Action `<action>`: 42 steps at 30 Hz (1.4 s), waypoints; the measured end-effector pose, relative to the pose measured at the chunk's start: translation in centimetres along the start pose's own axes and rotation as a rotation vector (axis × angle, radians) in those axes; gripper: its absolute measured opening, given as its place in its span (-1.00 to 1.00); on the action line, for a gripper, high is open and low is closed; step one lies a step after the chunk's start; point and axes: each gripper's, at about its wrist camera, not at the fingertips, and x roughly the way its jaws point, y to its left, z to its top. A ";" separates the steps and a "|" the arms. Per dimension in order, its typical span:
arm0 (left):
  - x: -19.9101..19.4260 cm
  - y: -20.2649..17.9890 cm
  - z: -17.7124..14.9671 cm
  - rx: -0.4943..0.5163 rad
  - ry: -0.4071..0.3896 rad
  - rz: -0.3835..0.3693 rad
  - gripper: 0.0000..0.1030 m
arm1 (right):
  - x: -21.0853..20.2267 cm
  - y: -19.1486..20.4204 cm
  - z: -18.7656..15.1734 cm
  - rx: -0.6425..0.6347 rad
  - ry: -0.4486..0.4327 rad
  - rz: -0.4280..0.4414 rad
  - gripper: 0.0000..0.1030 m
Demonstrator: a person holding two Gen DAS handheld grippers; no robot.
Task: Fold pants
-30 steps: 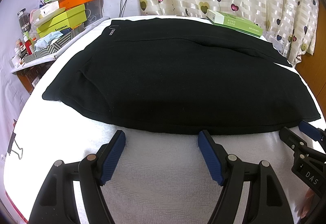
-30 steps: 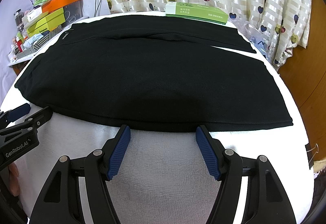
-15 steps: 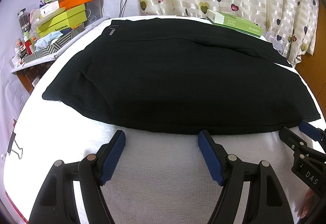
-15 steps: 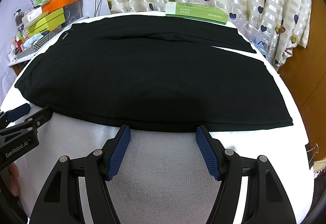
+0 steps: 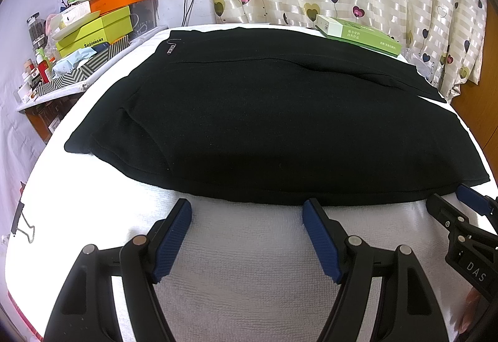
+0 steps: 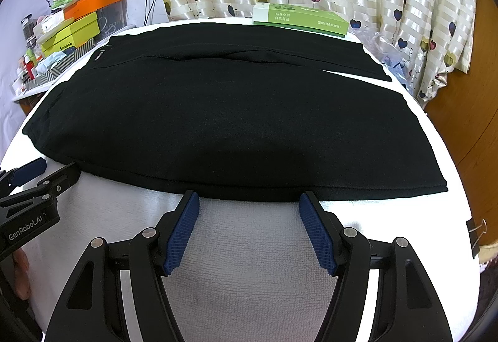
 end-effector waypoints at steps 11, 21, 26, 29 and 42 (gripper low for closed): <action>0.0 0.0 0.0 0.000 0.000 0.000 0.48 | 0.0 0.0 0.0 0.000 0.000 0.000 0.31; 0.0 0.0 0.0 -0.001 0.000 -0.001 0.48 | -0.1 0.1 0.1 0.000 0.000 0.000 0.31; 0.0 0.0 0.0 -0.004 -0.001 -0.008 0.47 | -0.2 0.2 0.0 0.001 0.001 0.006 0.31; -0.1 0.2 -0.1 0.005 -0.003 -0.026 0.47 | -0.4 0.2 0.0 -0.009 0.002 0.011 0.31; -2.0 1.3 0.3 0.119 0.022 -0.177 0.47 | -3.1 -0.9 1.7 -0.049 -0.064 0.202 0.31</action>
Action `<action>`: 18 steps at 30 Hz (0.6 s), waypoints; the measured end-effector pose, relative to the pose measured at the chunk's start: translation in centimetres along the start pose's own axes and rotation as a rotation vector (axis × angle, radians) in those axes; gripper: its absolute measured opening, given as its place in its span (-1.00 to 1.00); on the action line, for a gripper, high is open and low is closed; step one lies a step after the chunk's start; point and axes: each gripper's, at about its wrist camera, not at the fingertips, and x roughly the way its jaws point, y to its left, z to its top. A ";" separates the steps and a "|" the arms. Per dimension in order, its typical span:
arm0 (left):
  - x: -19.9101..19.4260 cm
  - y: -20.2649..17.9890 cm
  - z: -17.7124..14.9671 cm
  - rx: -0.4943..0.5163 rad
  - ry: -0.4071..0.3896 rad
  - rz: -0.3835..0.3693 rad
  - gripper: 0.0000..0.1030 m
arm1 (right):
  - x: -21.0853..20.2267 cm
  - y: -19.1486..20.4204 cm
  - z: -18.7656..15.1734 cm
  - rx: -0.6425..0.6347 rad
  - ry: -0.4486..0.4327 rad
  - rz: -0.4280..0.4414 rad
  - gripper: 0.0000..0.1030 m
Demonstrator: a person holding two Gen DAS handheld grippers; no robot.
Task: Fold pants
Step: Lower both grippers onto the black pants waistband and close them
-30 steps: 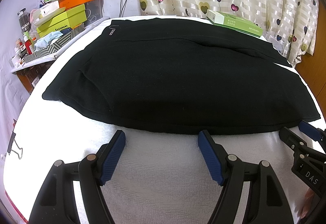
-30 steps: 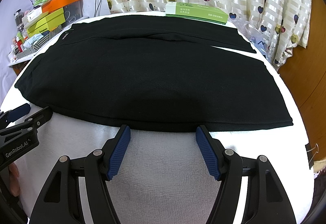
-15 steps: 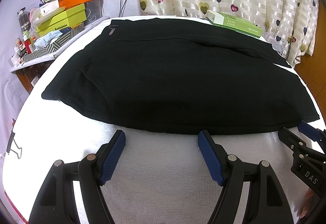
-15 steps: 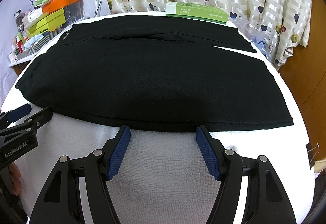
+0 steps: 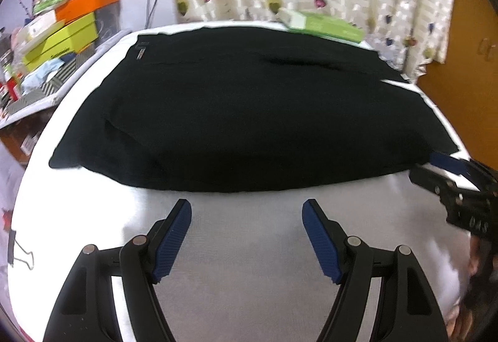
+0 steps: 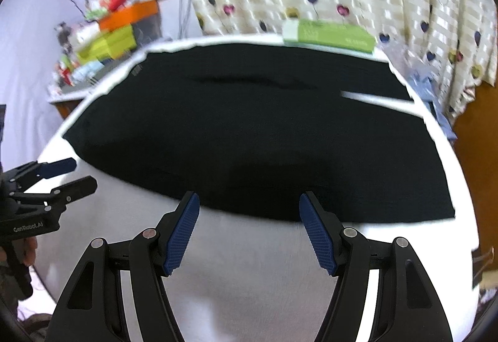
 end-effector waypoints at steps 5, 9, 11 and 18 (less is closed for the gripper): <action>-2.7 0.7 2.2 0.021 -0.066 -0.044 0.47 | -0.5 -0.4 3.2 -0.034 -0.043 0.050 0.31; -3.2 1.5 5.1 0.053 -0.106 -0.031 0.47 | -0.6 -0.8 6.2 -0.099 -0.098 0.028 0.31; -2.8 2.1 6.7 0.059 -0.107 -0.033 0.47 | -0.3 -1.2 7.9 -0.124 -0.119 0.016 0.31; 0.0 3.9 12.2 0.094 -0.094 -0.004 0.47 | 2.5 -3.6 12.8 -0.146 -0.104 0.024 0.31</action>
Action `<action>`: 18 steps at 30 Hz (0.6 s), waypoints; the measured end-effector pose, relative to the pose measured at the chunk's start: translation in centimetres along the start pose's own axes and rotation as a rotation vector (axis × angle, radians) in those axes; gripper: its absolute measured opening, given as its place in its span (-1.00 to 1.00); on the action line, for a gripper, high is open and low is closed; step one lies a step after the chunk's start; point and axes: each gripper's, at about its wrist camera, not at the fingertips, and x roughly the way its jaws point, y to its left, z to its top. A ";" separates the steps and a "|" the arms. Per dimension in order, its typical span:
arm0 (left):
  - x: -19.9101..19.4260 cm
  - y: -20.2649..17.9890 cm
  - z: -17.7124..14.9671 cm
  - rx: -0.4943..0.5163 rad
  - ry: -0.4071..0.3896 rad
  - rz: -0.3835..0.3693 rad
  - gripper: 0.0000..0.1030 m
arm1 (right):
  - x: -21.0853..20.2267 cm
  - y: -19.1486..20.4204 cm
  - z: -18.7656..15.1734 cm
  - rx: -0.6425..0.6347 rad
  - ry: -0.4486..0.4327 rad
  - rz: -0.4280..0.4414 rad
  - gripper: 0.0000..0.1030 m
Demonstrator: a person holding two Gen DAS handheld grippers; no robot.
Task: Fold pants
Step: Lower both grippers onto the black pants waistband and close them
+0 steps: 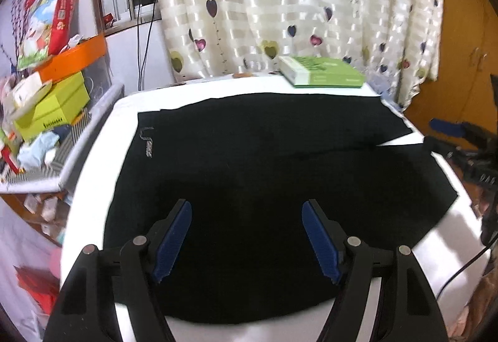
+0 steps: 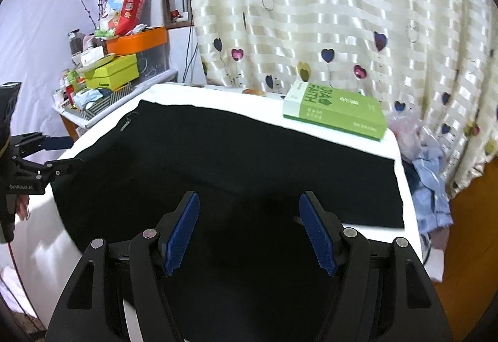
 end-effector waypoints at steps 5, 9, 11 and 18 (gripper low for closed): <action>3.2 1.6 3.3 0.000 0.023 -0.045 0.46 | 3.0 -2.6 2.8 0.015 0.021 0.009 0.31; 5.9 3.1 5.9 -0.014 0.032 -0.109 0.46 | 5.7 -4.7 4.8 0.020 0.049 0.037 0.31; 7.5 4.0 7.1 -0.029 0.048 -0.107 0.46 | 7.2 -5.3 5.6 -0.001 0.062 0.038 0.31; 13.3 5.2 9.8 0.029 0.123 -0.114 0.46 | 13.9 -8.3 7.0 0.000 0.143 0.041 0.31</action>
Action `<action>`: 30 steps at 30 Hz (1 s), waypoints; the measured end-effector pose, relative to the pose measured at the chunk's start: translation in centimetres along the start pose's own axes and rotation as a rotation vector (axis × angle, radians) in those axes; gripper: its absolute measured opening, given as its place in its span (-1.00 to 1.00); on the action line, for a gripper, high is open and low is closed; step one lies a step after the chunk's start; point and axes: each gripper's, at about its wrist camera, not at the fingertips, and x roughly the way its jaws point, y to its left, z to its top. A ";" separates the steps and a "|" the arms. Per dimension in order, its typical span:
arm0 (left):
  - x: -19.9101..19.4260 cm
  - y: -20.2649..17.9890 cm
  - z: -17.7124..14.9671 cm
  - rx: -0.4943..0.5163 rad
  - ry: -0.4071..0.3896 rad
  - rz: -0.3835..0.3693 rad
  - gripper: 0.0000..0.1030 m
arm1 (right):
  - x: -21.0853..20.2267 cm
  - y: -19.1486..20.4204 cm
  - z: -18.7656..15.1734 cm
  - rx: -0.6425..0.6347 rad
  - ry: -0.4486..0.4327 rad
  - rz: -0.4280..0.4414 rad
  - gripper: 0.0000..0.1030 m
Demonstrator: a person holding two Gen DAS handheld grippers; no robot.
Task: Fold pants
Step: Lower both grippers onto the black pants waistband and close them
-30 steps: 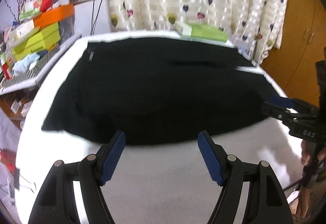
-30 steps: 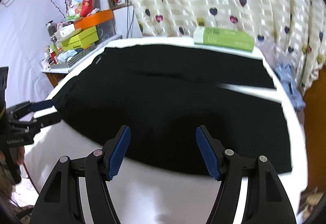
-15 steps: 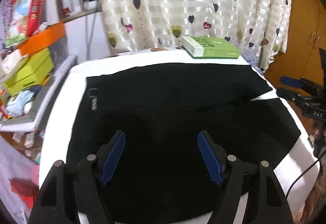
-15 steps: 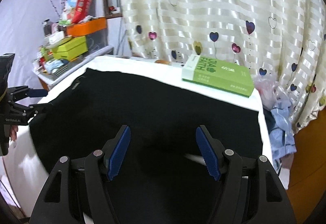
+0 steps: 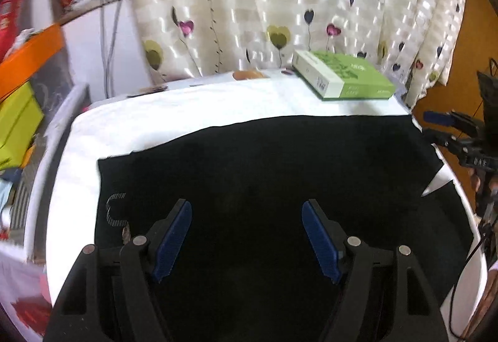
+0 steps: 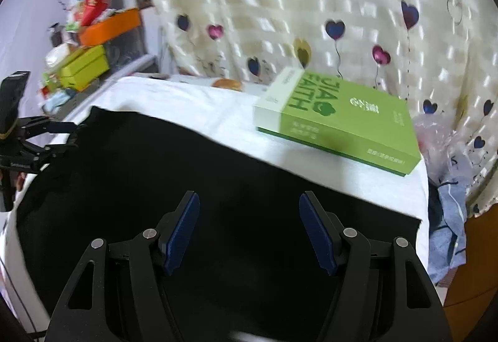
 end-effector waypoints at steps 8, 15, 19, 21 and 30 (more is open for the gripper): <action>5.9 1.8 3.0 0.028 0.059 0.032 0.46 | 5.9 -2.1 1.0 -0.003 0.086 0.019 0.31; 9.1 3.2 4.8 0.070 0.095 0.034 0.47 | 8.6 -3.1 2.1 -0.015 0.095 0.074 0.31; 10.5 4.1 5.6 0.066 0.095 0.007 0.46 | 10.0 -3.1 2.5 -0.046 0.116 0.076 0.31; 11.0 4.3 5.9 0.059 0.092 -0.011 0.46 | 10.3 -3.0 2.5 -0.053 0.119 0.094 0.31; 12.1 4.0 6.3 0.104 0.103 -0.067 0.47 | 10.6 -3.2 2.5 -0.066 0.104 0.137 0.31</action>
